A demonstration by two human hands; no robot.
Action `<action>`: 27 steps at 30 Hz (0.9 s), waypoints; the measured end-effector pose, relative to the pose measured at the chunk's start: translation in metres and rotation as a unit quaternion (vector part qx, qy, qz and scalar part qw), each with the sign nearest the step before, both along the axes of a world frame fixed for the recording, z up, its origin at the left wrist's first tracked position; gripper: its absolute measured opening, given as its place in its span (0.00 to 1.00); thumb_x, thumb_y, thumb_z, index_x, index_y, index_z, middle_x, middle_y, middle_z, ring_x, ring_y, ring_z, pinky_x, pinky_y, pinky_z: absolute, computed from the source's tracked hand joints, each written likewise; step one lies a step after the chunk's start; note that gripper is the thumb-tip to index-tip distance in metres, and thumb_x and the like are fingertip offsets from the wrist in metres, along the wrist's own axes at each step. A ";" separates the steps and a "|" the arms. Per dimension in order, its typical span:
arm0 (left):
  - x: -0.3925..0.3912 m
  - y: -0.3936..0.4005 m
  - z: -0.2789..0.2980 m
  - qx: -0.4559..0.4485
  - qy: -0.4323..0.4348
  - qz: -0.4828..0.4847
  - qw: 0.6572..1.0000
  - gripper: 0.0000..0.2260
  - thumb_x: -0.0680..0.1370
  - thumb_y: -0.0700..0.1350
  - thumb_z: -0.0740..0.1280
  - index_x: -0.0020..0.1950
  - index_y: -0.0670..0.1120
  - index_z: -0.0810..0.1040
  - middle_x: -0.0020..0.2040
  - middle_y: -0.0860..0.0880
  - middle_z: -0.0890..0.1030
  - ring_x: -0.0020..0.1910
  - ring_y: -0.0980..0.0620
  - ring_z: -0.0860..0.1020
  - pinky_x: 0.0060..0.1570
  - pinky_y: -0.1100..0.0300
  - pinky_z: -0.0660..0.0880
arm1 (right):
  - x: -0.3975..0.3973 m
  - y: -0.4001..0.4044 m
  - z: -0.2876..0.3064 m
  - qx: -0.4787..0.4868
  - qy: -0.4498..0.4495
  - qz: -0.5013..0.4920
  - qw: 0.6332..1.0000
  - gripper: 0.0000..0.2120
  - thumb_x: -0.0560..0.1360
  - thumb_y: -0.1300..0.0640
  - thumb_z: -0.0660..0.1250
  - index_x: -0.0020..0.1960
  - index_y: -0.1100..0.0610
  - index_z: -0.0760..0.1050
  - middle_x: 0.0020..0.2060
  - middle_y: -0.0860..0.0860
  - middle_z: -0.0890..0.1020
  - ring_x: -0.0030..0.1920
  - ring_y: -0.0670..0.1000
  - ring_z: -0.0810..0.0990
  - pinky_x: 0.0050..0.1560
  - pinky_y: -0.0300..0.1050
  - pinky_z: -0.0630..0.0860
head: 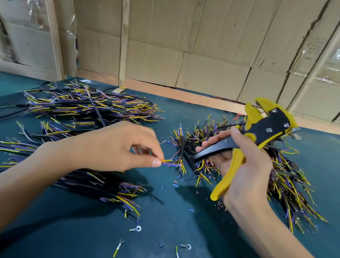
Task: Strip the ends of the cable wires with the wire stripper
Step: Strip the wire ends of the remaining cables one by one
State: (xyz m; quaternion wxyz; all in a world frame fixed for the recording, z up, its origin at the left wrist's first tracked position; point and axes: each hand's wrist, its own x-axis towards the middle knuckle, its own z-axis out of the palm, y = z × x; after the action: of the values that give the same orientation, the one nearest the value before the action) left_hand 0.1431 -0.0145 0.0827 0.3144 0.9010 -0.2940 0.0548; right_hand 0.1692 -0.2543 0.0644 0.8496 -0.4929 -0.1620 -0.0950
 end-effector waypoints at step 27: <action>-0.002 -0.025 -0.011 -0.096 -0.216 0.077 0.969 0.04 0.83 0.45 0.61 0.56 0.46 0.72 0.42 0.56 0.79 0.43 0.57 0.79 0.46 0.60 0.74 | -0.009 0.017 -0.010 -0.151 -0.072 0.016 0.986 0.06 0.72 0.63 0.73 0.38 0.55 0.80 0.35 0.56 0.83 0.37 0.62 0.82 0.46 0.57 0.81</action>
State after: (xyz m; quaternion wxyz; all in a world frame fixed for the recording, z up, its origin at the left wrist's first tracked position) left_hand 0.1416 -0.0393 0.0718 0.3236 0.8533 -0.2783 0.2996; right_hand 0.1598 -0.2372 0.0547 0.7525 -0.6051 -0.2434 -0.0913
